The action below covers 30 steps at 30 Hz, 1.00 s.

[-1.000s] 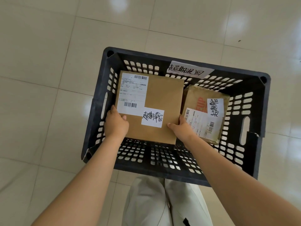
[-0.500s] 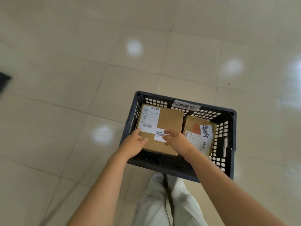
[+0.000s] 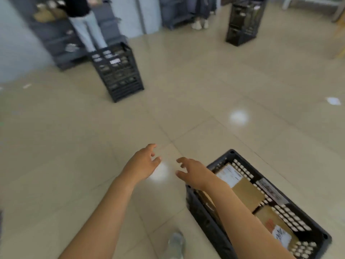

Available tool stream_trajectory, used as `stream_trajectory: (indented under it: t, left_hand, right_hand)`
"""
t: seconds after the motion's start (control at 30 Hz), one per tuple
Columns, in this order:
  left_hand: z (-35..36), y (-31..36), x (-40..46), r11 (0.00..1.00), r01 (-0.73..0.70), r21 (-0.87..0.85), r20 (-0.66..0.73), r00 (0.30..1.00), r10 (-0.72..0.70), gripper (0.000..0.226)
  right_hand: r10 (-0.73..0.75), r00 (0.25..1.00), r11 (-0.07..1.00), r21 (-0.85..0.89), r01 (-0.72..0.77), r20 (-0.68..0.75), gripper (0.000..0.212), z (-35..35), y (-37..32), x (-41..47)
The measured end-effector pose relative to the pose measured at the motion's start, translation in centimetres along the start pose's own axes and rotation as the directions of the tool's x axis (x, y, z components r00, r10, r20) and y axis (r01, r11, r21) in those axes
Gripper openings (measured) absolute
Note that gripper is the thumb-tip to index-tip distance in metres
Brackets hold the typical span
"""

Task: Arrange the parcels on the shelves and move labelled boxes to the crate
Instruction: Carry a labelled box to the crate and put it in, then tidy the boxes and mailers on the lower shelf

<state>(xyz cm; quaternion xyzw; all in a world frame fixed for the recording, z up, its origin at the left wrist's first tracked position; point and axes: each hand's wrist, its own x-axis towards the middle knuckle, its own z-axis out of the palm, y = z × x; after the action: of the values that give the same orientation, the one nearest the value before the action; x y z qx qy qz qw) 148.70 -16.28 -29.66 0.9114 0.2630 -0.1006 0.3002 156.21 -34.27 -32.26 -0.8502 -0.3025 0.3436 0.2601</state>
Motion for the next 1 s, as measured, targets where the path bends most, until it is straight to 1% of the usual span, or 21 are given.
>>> stream_trajectory:
  t: [0.1, 0.17, 0.23, 0.3, 0.43, 0.53, 0.63, 0.73, 0.87, 0.93, 1.0]
  left_hand:
    - [-4.2, -5.5, -4.6, 0.990, 0.113, 0.079, -0.168, 0.981, -0.098, 0.054]
    - [-7.0, -9.4, -7.9, 0.970, 0.196, 0.147, -0.264, 0.952, -0.153, 0.053]
    - [-9.6, -13.2, -11.4, 0.938, 0.283, 0.198, -0.331, 0.920, -0.208, 0.053]
    - [-11.8, -17.2, -14.8, 0.903, 0.375, 0.210, -0.388, 0.880, -0.275, 0.054]
    - [-15.3, -26.1, -21.3, 0.838, 0.532, 0.121, -0.483, 0.769, -0.419, 0.053]
    - [-17.6, -33.2, -25.7, 0.787, 0.616, 0.033, -0.522, 0.683, -0.512, 0.051]
    - [-20.1, -40.7, -29.6, 0.736, 0.674, -0.064, -0.521, 0.607, -0.601, 0.053]
    - [-23.1, -47.1, -32.9, 0.703, 0.695, -0.149, -0.515, 0.553, -0.655, 0.055]
    - [-27.0, -54.0, -36.0, 0.655, 0.725, -0.210, -0.530, 0.479, -0.700, 0.054]
    - [-28.4, -56.2, -36.7, 0.637, 0.736, -0.230, -0.528, 0.455, -0.717, 0.053]
    - [-30.3, -59.5, -37.6, 0.607, 0.751, -0.260, -0.526, 0.417, -0.741, 0.053]
  right_hand:
    - [-0.152, 0.988, 0.984, -0.094, 0.153, 0.017, 0.051, 2.8, -6.6, 1.7]
    - [-0.265, 0.961, 0.938, -0.209, 0.275, 0.076, 0.052, 5.3, -11.6, 2.7]
    - [-0.361, 0.917, 0.857, -0.329, 0.398, 0.169, 0.055, 8.0, -16.8, 3.2]
    - [-0.427, 0.866, 0.771, -0.396, 0.499, 0.260, 0.057, 11.1, -21.9, 3.5]
    - [-0.513, 0.759, 0.616, -0.443, 0.651, 0.401, 0.058, 18.0, -31.1, 4.4]
    - [-0.546, 0.699, 0.532, -0.453, 0.716, 0.462, 0.059, 23.8, -38.0, 5.3]
    - [-0.568, 0.648, 0.473, -0.443, 0.762, 0.507, 0.058, 29.7, -44.7, 6.2]
    - [-0.591, 0.610, 0.411, -0.453, 0.791, 0.528, 0.058, 34.9, -51.1, 7.1]
    - [-0.627, 0.548, 0.313, -0.465, 0.828, 0.554, 0.057, 40.7, -58.8, 8.7]
    - [-0.638, 0.522, 0.284, -0.456, 0.843, 0.567, 0.056, 42.6, -61.6, 9.4]
    - [-0.656, 0.478, 0.245, -0.434, 0.867, 0.584, 0.054, 45.7, -65.4, 10.6]
